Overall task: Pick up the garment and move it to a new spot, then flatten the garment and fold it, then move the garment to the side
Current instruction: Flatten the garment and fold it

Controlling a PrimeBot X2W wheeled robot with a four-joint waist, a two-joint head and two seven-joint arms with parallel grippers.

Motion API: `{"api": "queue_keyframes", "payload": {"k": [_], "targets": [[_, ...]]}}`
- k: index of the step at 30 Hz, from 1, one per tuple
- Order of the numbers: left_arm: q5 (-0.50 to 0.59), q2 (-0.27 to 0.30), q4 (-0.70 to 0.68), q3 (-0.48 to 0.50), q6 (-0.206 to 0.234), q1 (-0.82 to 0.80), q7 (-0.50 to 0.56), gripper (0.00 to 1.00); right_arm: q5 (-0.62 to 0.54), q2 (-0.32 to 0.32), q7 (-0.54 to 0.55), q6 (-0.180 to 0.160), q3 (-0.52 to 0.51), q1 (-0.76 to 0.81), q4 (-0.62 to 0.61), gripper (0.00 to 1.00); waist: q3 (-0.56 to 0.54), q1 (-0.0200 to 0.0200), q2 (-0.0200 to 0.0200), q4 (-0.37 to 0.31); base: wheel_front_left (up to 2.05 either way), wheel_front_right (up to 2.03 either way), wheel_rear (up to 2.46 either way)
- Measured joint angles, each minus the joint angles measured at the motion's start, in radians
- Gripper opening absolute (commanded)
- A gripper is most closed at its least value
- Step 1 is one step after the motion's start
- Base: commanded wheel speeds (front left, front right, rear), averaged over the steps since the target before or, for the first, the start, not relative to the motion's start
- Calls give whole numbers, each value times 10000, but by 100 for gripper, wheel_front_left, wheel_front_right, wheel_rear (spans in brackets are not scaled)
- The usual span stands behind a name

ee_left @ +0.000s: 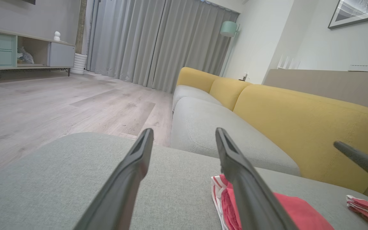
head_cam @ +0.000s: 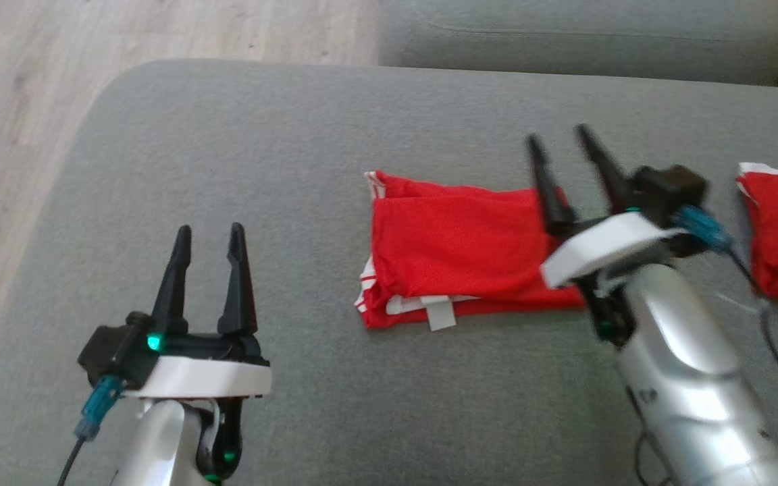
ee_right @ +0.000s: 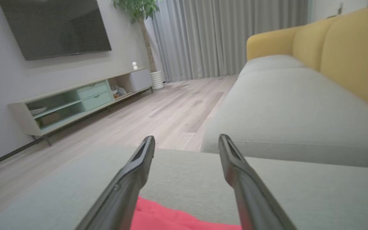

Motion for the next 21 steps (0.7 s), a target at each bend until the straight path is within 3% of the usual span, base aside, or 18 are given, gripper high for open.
{"api": "queue_keyframes", "payload": {"k": [2,9,15,21], "targets": [[0,2,-4,81,0,36,0,100,-721,4,-2,0,-867,532,-570,100,-36,0,0,-176,0,0,0],[86,2,13,134,-8,490,0,100,-2136,19,0,0,-2297,2671,-2134,100,-130,-1,0,-707,0,0,0],[84,2,63,226,-6,769,0,100,-2038,94,0,0,-2600,3930,-2859,100,-177,-1,0,-992,0,0,0],[84,4,115,303,-8,802,0,100,-1956,173,0,0,-2537,4046,-3143,100,-101,-1,0,-1025,0,0,0]]}}
